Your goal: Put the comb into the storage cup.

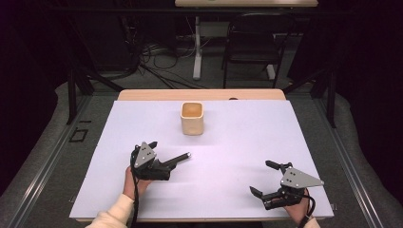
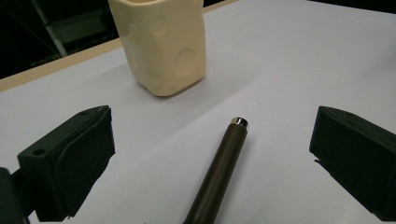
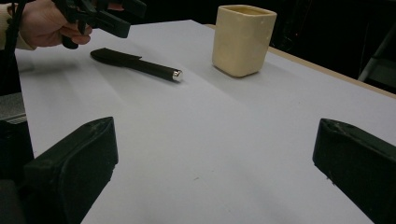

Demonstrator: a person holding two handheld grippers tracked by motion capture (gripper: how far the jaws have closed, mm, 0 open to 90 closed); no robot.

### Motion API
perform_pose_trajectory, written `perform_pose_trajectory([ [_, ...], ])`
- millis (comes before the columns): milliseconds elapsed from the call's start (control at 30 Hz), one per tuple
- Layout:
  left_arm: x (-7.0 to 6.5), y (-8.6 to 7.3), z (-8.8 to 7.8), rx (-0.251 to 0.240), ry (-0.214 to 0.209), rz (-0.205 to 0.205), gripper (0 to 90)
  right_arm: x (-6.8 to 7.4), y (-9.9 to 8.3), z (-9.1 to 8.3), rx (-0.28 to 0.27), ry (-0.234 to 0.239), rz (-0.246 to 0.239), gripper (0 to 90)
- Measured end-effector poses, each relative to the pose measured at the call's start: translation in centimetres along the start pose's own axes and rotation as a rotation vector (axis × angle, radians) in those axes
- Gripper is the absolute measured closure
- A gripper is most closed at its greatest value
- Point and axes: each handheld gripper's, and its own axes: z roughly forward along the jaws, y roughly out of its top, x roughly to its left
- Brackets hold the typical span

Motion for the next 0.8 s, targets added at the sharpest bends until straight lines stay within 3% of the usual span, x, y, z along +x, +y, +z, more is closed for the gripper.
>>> perform_pose_trajectory([
  [200,0.2,0.3,1.0,0.044,0.007,-0.037,1.4,0.0,0.0,0.0,0.0,0.0,-0.002,0.0],
  [433,0.5,0.6,1.6,0.082,0.004,-0.062,16.1,0.0,0.0,0.1,0.005,-0.001,0.0,0.0],
  [633,0.7,0.7,2.1,0.098,0.008,-0.075,35.0,0.0,0.0,0.1,0.007,-0.001,0.001,0.0],
  [733,0.8,0.6,2.4,0.109,0.003,-0.098,48.0,0.0,0.0,0.1,0.009,-0.002,-0.001,0.0],
  [767,0.9,0.6,2.5,0.112,0.003,-0.103,56.6,0.0,0.0,0.1,0.015,-0.001,-0.005,0.0],
  [800,0.9,0.6,2.6,0.115,0.003,-0.112,56.6,0.0,0.0,0.1,0.015,-0.001,-0.005,0.0],
])
